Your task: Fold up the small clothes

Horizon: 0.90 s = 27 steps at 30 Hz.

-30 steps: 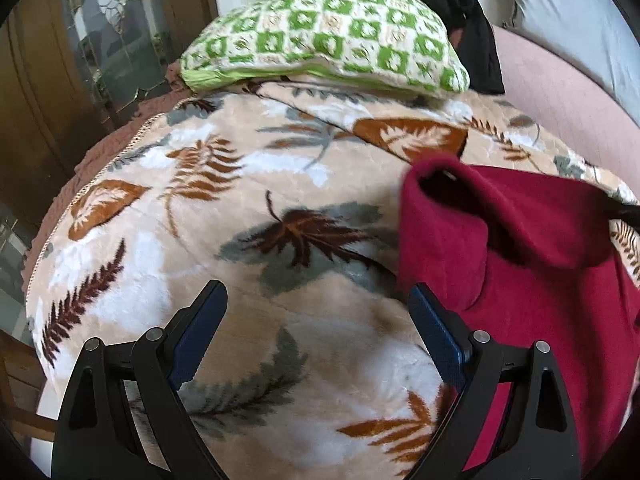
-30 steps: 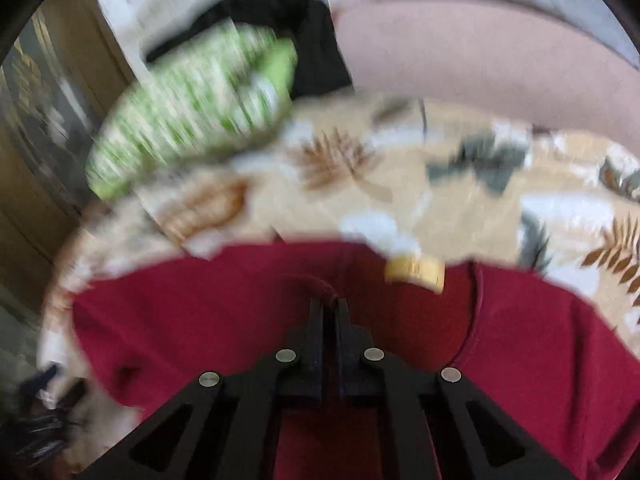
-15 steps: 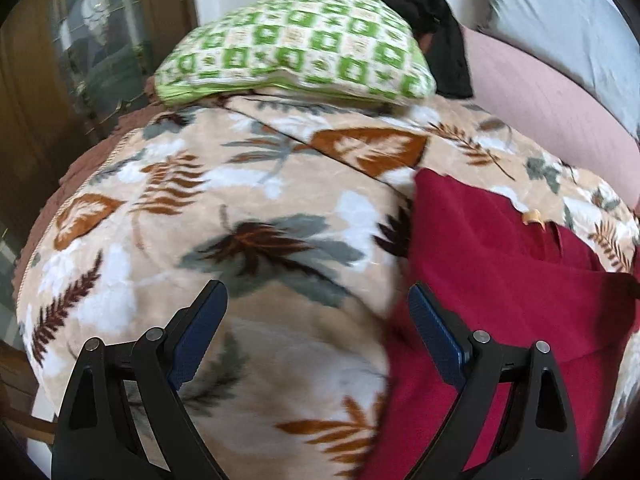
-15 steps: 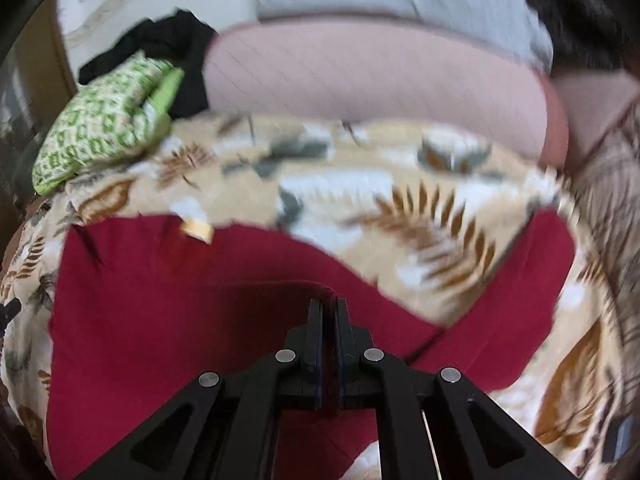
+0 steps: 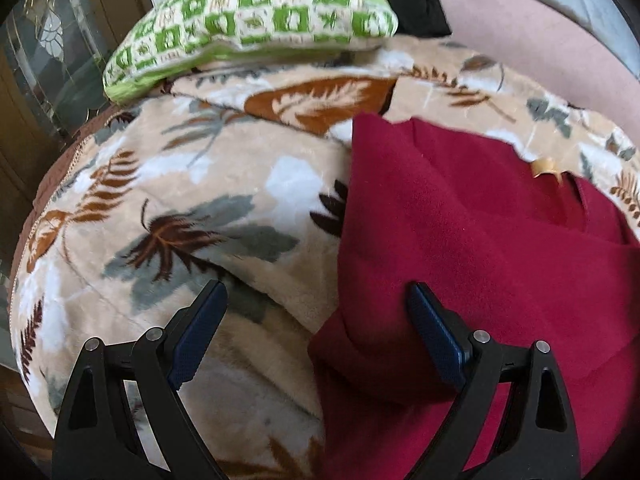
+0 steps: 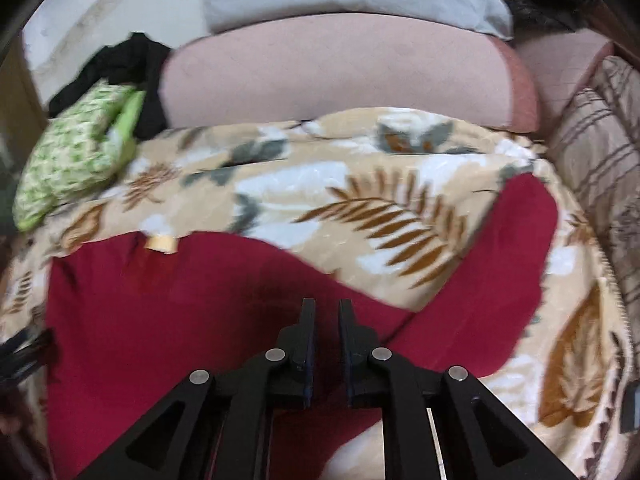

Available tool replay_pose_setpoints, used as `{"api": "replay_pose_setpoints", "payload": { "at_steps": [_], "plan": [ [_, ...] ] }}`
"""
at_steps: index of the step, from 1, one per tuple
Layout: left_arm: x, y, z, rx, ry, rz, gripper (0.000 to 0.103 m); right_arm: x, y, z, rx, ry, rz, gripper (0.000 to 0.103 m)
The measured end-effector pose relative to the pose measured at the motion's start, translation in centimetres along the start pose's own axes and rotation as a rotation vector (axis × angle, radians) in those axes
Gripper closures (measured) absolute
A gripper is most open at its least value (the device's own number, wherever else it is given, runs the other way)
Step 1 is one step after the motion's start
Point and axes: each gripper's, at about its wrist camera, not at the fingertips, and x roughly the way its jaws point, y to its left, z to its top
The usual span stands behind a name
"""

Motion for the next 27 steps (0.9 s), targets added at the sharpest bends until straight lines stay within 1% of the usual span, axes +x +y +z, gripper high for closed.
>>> {"api": "replay_pose_setpoints", "payload": {
  "at_steps": [2,3,4,5,6,7,8,9,13,14,15,16,17,18,19,20,21,22,23,25,26,27],
  "plan": [
    [0.3,0.1,-0.3,-0.017,0.003,-0.009,0.010,1.5,1.2,-0.5,-0.047,0.051,0.015,0.093],
    [0.3,0.2,-0.4,-0.024,0.001,-0.013,0.010,2.6,1.4,-0.8,-0.057,0.073,0.001,0.093],
    [0.3,0.2,-0.4,-0.024,0.001,-0.012,0.010,3.6,2.0,-1.0,-0.057,0.089,-0.011,0.093],
    [0.3,0.2,-0.4,-0.019,0.003,-0.011,0.010,4.7,1.4,-1.4,-0.039,0.107,-0.026,0.093],
    [0.1,0.2,-0.4,-0.011,0.005,-0.007,0.010,5.4,1.8,-1.7,-0.025,0.105,-0.029,0.093],
    [-0.1,0.2,-0.3,-0.005,0.003,-0.004,0.010,5.4,1.6,-1.9,-0.006,0.084,-0.023,0.093],
    [-0.6,0.3,-0.3,0.000,-0.004,-0.002,0.010,4.9,0.7,-1.7,0.020,0.080,-0.017,0.093],
    [-1.0,0.3,-0.3,-0.001,-0.010,-0.004,0.010,4.6,0.6,-1.5,0.027,0.086,-0.018,0.093],
    [-2.8,0.5,-0.1,-0.050,-0.043,-0.060,0.010,2.6,0.4,-1.4,0.001,0.071,-0.017,0.092],
    [-3.1,0.3,-0.1,-0.059,-0.048,-0.068,0.010,2.8,0.6,-1.3,-0.003,0.074,-0.013,0.088],
    [-3.2,0.0,0.0,-0.067,-0.052,-0.080,0.010,3.6,2.1,-1.1,-0.005,0.081,-0.014,0.084],
    [-3.3,-0.3,0.0,-0.068,-0.050,-0.087,0.010,4.0,1.7,-1.3,-0.001,0.093,-0.014,0.070],
    [-3.2,-0.9,0.0,-0.056,-0.039,-0.092,0.010,4.5,1.0,-1.6,0.004,0.109,-0.003,0.063],
    [-3.0,-1.3,-0.1,-0.040,-0.030,-0.092,0.010,4.5,-0.1,-1.8,-0.004,0.103,-0.007,0.063],
    [-3.0,-1.8,-0.2,-0.024,-0.025,-0.089,0.010,3.5,-0.9,-2.4,-0.016,0.096,-0.011,0.063],
    [-2.9,-2.4,-0.4,-0.003,-0.022,-0.080,0.010,2.6,-2.2,-2.3,-0.025,0.102,-0.004,0.063],
    [-2.8,-2.9,-0.6,0.017,-0.020,-0.075,0.010,2.4,-1.5,-2.0,-0.021,0.099,0.009,0.063],
    [-2.8,-3.1,-0.7,0.027,-0.018,-0.077,0.010,1.4,-3.4,-1.6,0.001,0.077,0.018,0.063],
    [-2.9,-3.3,-0.8,0.034,-0.018,-0.082,0.010,1.8,-1.6,-1.2,0.018,0.062,0.011,0.062],
    [-3.2,-3.7,-0.9,0.035,-0.027,-0.097,0.010,0.8,-3.0,-1.1,0.063,0.036,-0.018,0.060],
    [-3.3,-3.9,-0.9,0.033,-0.028,-0.102,0.010,0.1,-5.2,-0.9,0.091,0.031,-0.027,0.059],
    [-3.3,-4.0,-0.9,0.031,-0.027,-0.105,0.010,0.9,-2.3,-0.6,0.115,0.035,-0.031,0.059]
  ]
}}
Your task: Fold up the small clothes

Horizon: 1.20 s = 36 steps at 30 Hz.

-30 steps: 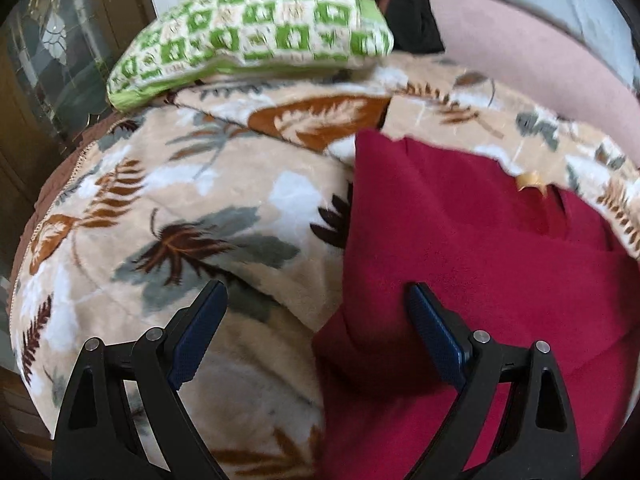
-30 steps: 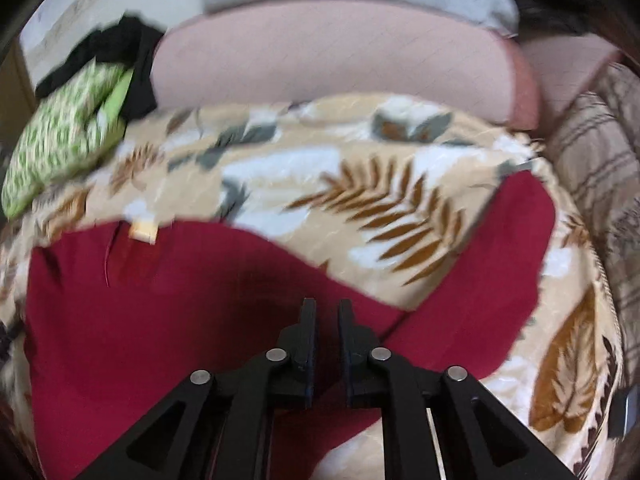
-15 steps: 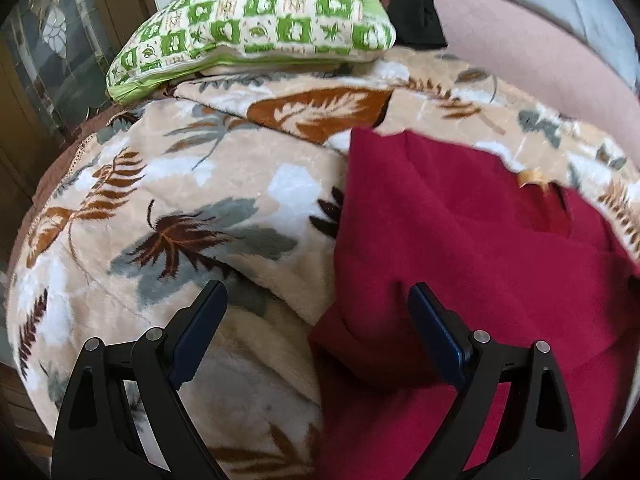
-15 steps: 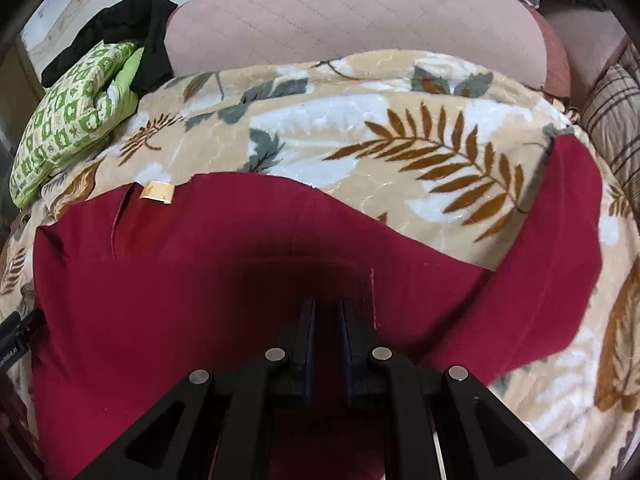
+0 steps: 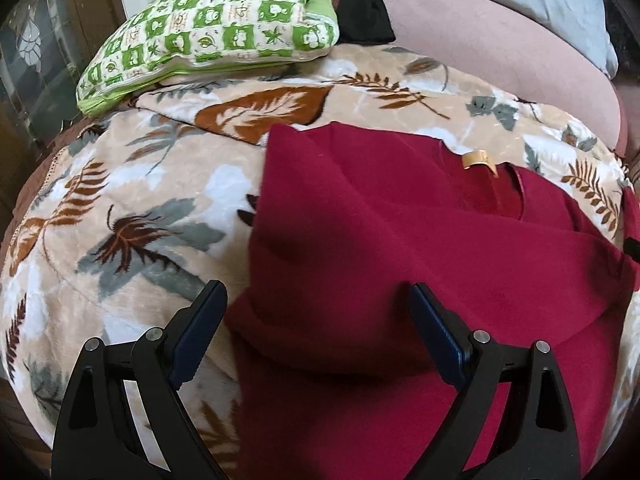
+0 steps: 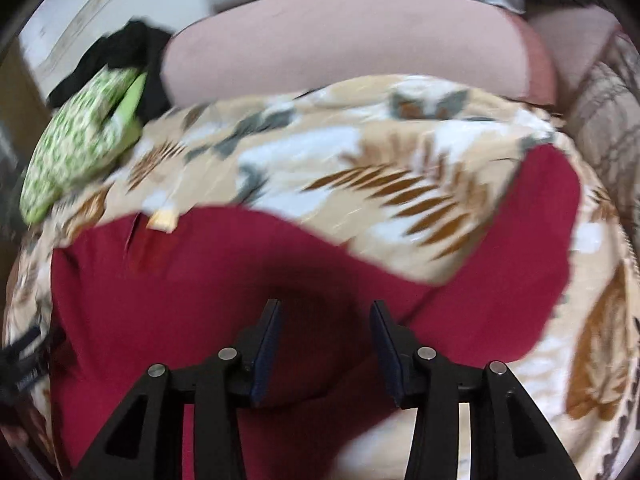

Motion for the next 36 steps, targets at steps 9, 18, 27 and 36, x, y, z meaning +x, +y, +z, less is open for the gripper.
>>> {"api": "replay_pose_setpoints", "payload": {
  "at_steps": [9,18,27,36],
  "plan": [
    [0.9,-0.9,-0.4,0.024,0.016,0.025,0.010,0.1,3.5,-3.0,0.043,0.019,0.102,0.059],
    [0.3,-0.3,-0.6,0.015,0.012,0.016,0.010,0.5,6.5,-3.0,-0.067,0.034,0.148,0.059],
    [2.2,2.3,-1.1,-0.065,0.097,-0.041,0.010,3.7,6.8,-3.4,-0.142,0.074,0.123,0.059],
    [2.7,2.9,-2.2,-0.051,0.076,-0.075,0.010,4.3,5.7,-2.2,-0.192,0.084,0.132,0.059]
  ]
}}
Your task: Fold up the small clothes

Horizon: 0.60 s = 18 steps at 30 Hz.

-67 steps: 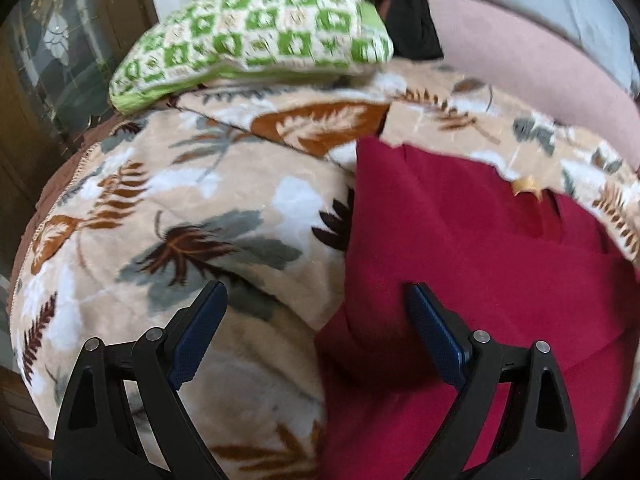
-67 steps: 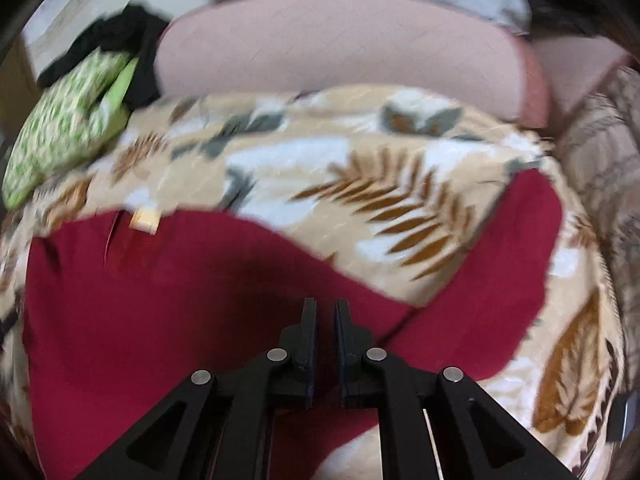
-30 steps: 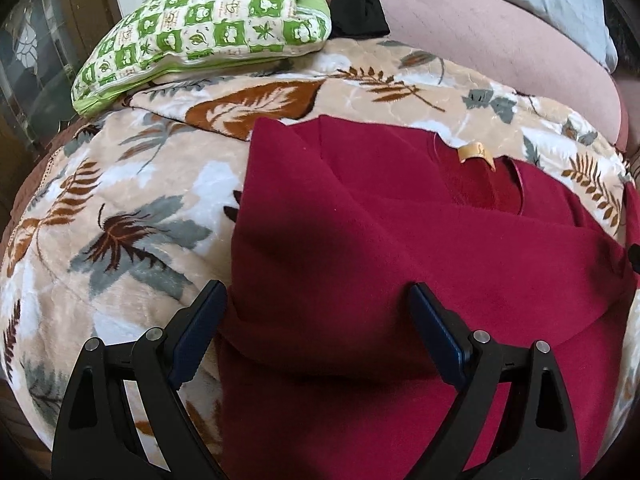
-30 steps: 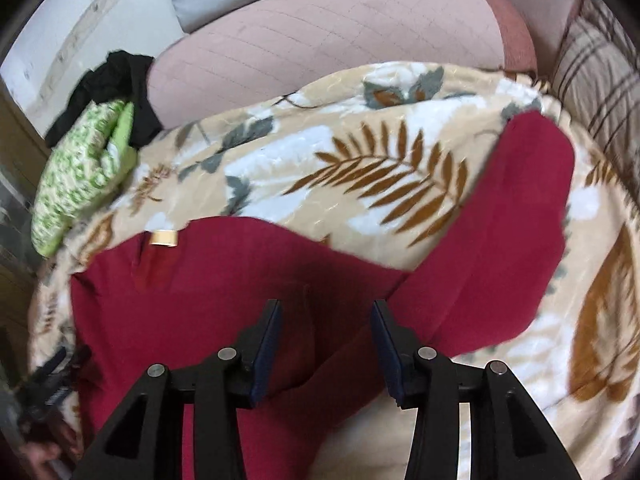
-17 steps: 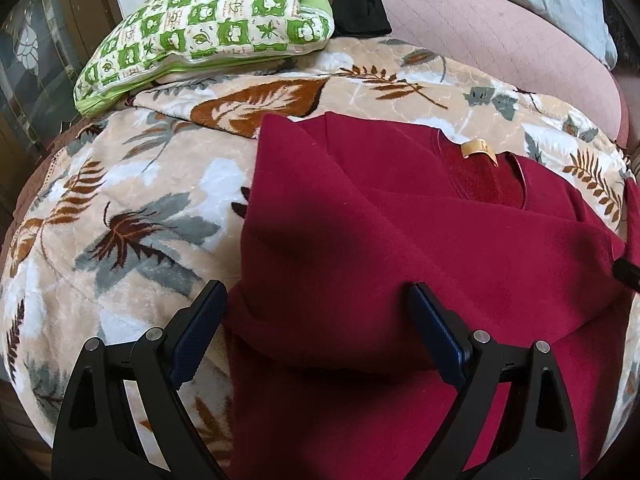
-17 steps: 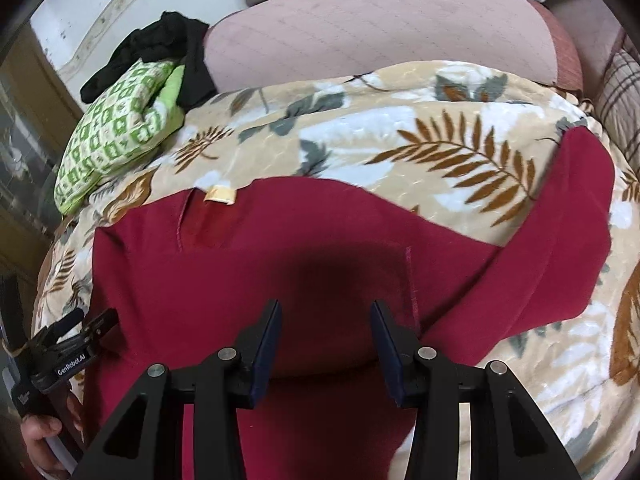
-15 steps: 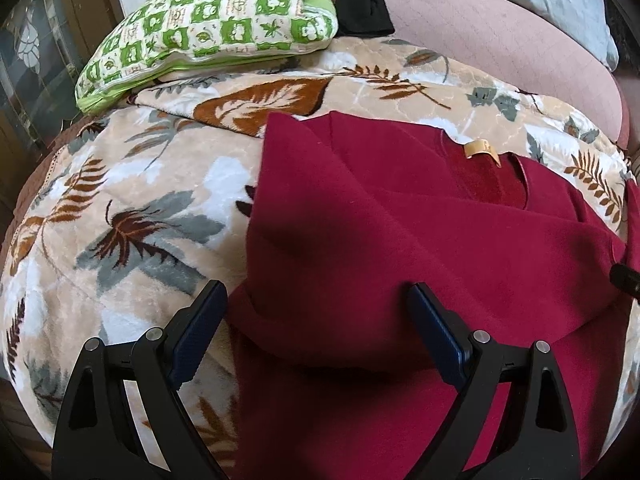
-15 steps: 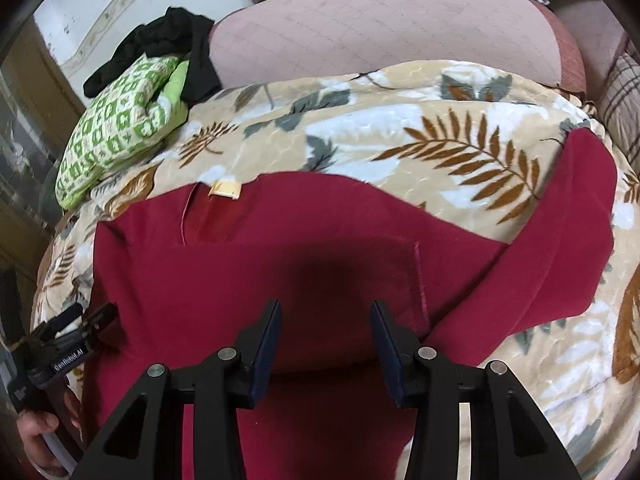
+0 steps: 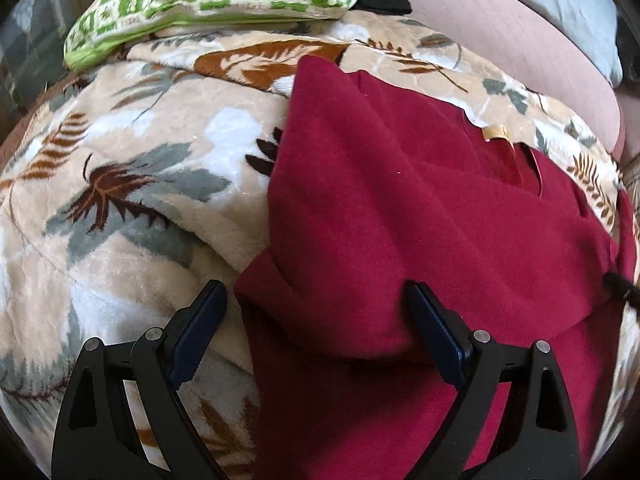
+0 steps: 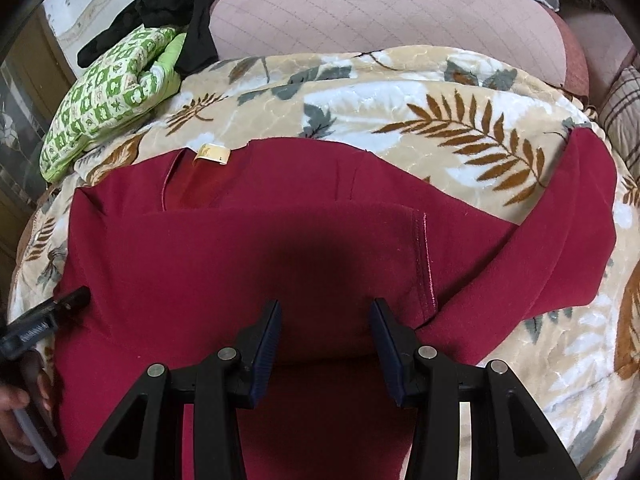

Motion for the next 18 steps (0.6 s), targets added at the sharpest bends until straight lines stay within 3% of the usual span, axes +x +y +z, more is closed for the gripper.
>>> {"api": "replay_pose_setpoints", "payload": {
  "at_steps": [6,13,18],
  "plan": [
    [0.2,0.2,-0.1,0.005,-0.011,-0.002,0.009,-3.0,-5.0,2.7,0.086,-0.085,-0.171,0.059],
    [0.5,0.0,-0.1,0.020,-0.019,0.006,0.005,-2.6,-15.6,7.8,0.380,-0.114,-0.345,0.057],
    [0.6,-0.1,-0.1,0.022,-0.018,0.005,0.003,-0.8,-20.3,9.3,0.561,-0.115,-0.302,0.056]
  ]
}}
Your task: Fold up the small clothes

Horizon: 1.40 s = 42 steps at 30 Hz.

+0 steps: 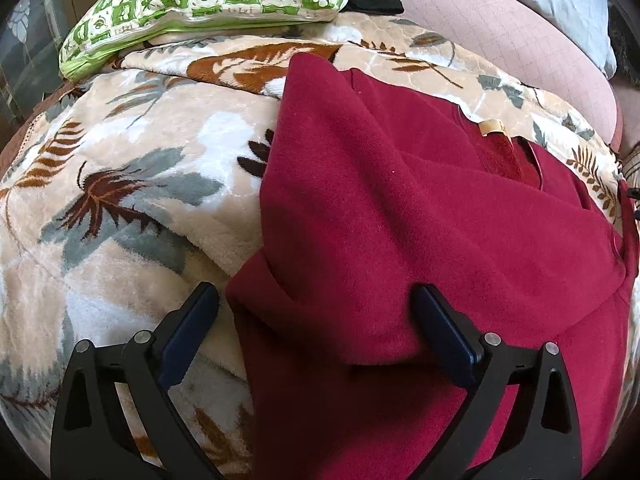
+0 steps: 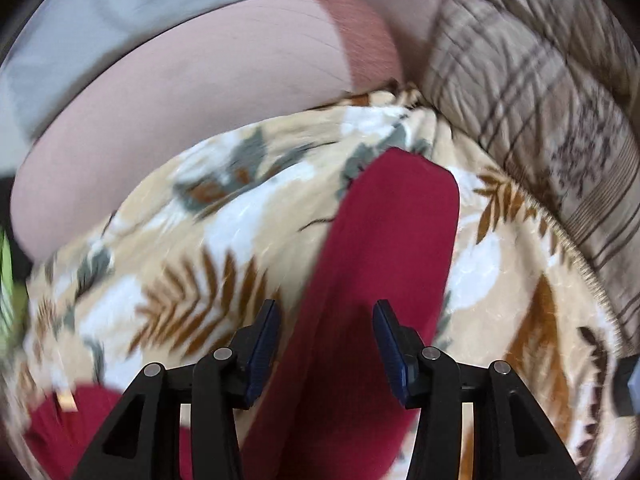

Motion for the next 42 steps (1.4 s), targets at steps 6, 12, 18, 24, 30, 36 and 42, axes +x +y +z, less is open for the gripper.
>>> {"api": "replay_pose_setpoints", "payload": {
  "at_steps": [6,12,18,24,30,36,42],
  "plan": [
    [0.0,0.1,0.2,0.002,0.010,-0.010,0.003,2.6,-0.9,1.1,0.020,-0.017,-0.028,0.056],
    [-1.3,0.2,1.1,0.064,0.017,0.005,0.003,-1.2,-2.7,1.2,0.008,-0.077,0.078,0.091],
    [-4.1,2.2,2.2,0.017,-0.060,-0.020,0.003,-8.8,-2.8,-0.5,-0.015,-0.137,0.328,0.092],
    [-5.9,4.5,2.8,-0.072,-0.091,-0.068,0.003,-15.4,4.8,-5.1,-0.266,-0.133,0.516,0.092],
    [-6.9,6.0,3.1,-0.115,-0.120,-0.080,0.003,-18.3,15.5,-13.4,-0.529,-0.049,0.720,0.092],
    [-6.6,6.4,3.1,-0.128,-0.123,-0.085,0.003,-12.6,22.4,-23.8,-0.695,0.160,0.698,0.092],
    [-6.1,6.2,3.0,-0.131,-0.118,-0.108,0.003,-9.2,21.6,-26.4,-0.641,0.300,0.649,0.091]
  ]
}}
